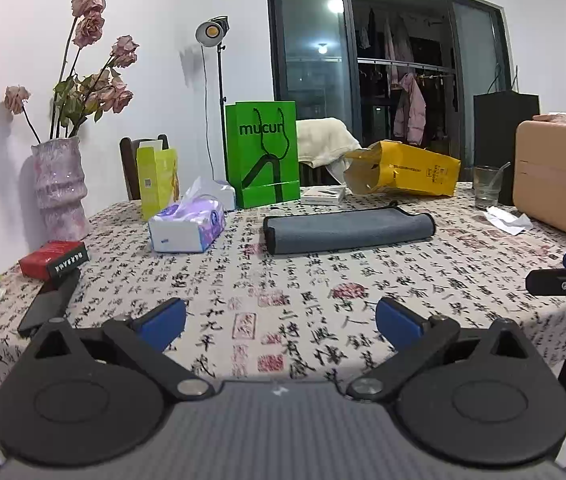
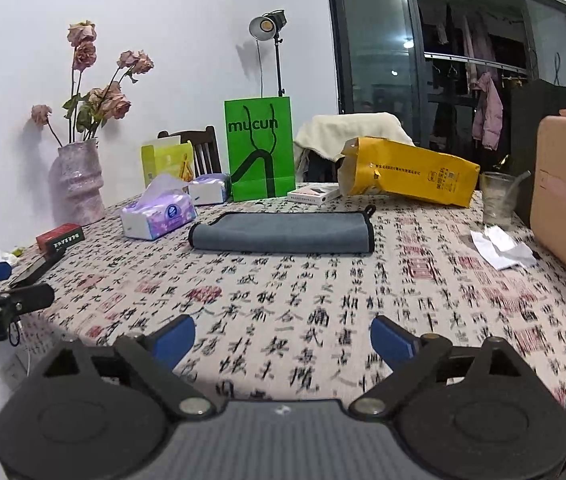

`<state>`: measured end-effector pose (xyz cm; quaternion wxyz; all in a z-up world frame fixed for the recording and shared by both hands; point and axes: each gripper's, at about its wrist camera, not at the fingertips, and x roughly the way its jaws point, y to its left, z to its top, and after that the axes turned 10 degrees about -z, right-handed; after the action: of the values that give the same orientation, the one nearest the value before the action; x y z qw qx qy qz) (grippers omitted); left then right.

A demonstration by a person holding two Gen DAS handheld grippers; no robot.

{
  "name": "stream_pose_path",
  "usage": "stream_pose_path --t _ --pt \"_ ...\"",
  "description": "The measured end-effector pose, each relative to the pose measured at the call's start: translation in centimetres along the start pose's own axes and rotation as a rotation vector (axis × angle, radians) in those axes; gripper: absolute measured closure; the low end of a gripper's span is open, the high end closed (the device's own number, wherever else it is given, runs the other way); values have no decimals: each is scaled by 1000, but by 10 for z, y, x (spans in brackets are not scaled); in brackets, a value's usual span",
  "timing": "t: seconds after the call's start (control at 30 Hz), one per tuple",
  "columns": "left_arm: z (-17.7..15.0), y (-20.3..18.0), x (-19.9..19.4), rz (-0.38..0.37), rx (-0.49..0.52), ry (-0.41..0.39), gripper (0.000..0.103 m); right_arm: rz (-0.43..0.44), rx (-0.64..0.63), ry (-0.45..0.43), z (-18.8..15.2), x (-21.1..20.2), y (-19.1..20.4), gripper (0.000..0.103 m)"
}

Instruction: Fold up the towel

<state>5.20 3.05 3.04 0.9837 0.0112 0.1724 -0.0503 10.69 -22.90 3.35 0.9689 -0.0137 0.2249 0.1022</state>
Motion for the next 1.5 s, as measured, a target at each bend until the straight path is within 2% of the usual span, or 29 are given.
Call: stream_pose_path --t 0.17,0.33,0.83,1.5 --pt "-10 -10 -16 -12 12 -24 0 -4 -9 -7 -10 -16 0 7" --pt "-24 -15 -27 -42 2 -11 0 4 -29 -19 -23 -33 4 7" --pt "-43 -27 -45 -45 -25 12 0 33 -3 -20 -59 -73 15 7" --pt "-45 -29 -42 -56 -16 19 0 28 5 -12 -60 -71 15 7"
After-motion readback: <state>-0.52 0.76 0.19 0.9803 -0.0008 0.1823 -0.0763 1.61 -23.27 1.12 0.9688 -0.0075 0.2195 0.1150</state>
